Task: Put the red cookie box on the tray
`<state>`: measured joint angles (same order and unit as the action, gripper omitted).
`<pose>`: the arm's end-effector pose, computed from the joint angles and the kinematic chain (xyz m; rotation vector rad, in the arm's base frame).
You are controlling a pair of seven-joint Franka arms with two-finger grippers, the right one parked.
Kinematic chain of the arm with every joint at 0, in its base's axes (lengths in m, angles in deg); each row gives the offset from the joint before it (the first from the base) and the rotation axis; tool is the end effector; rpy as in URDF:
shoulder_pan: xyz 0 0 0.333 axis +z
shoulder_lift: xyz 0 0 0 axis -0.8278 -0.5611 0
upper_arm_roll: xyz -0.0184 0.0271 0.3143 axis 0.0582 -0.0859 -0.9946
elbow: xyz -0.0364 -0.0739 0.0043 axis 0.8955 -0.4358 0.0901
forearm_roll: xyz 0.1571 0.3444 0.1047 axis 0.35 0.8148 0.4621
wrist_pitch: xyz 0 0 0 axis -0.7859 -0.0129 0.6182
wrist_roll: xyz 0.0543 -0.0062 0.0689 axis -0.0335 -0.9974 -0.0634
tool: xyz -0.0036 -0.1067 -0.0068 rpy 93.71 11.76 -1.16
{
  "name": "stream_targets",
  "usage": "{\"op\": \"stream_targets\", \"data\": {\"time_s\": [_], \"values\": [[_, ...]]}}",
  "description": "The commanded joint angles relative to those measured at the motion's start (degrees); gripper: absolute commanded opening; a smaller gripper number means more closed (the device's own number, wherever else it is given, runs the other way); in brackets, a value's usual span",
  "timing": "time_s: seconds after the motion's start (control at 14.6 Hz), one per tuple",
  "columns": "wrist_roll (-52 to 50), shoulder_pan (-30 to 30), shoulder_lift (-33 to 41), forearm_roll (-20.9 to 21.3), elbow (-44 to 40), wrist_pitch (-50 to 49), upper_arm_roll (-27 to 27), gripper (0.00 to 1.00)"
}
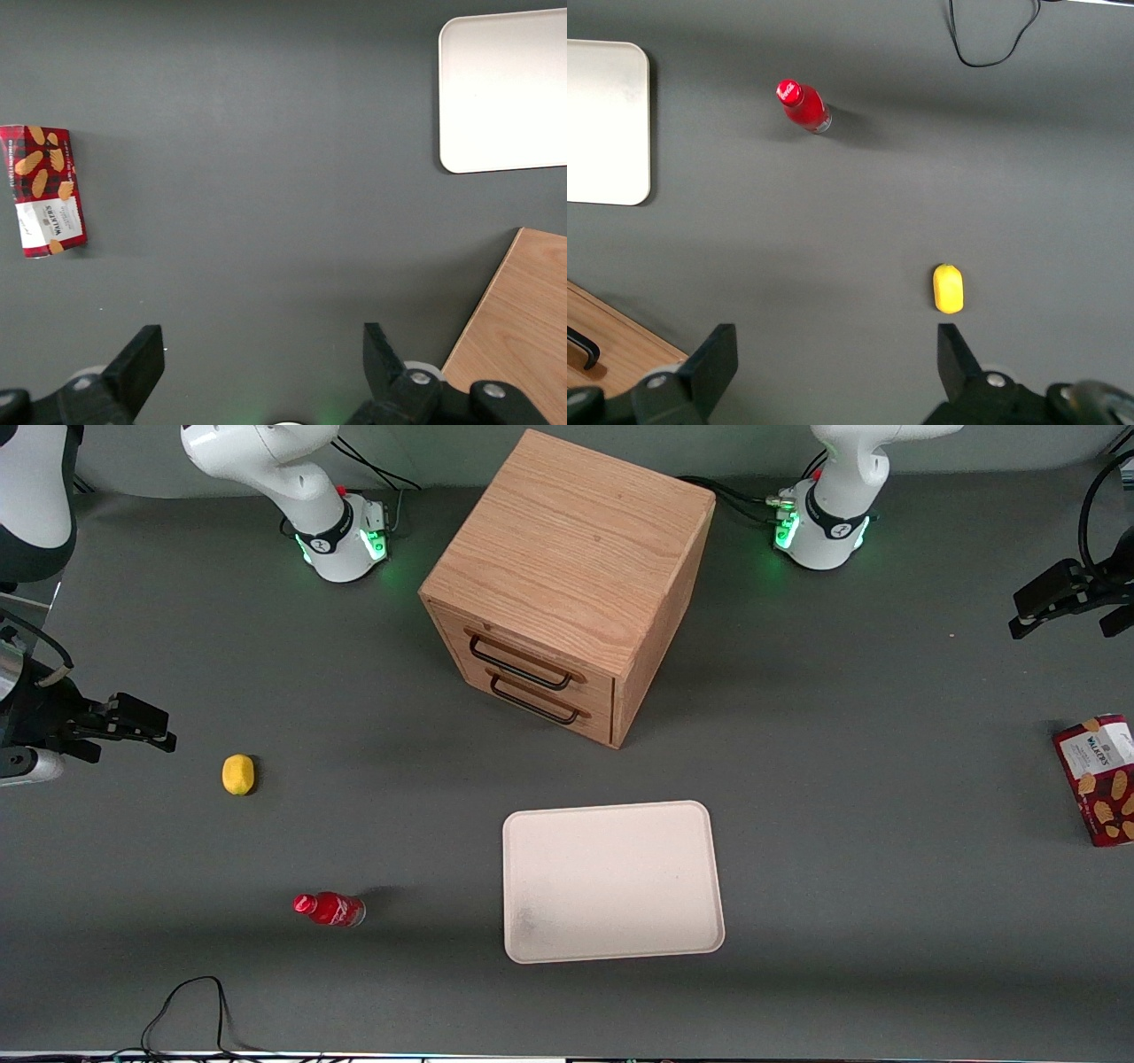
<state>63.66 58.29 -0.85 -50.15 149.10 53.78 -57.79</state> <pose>0.5176 -0.0014 0.6672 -3.1400 0.0042 -0.0151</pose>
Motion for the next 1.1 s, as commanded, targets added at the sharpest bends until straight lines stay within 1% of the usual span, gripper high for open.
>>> {"op": "stream_targets", "data": {"time_s": [0.0, 0.62, 1.03], "values": [[-1.02, -0.66, 0.78, -0.66, 0.82, 0.8, -0.67, 1.0], [-0.85, -0.57, 0.69, -0.31, 0.73, 0.8, -0.84, 1.0], [0.64, 3.37, -1.41, -0.05, 0.65, 3.08, -0.76, 1.0]]}}
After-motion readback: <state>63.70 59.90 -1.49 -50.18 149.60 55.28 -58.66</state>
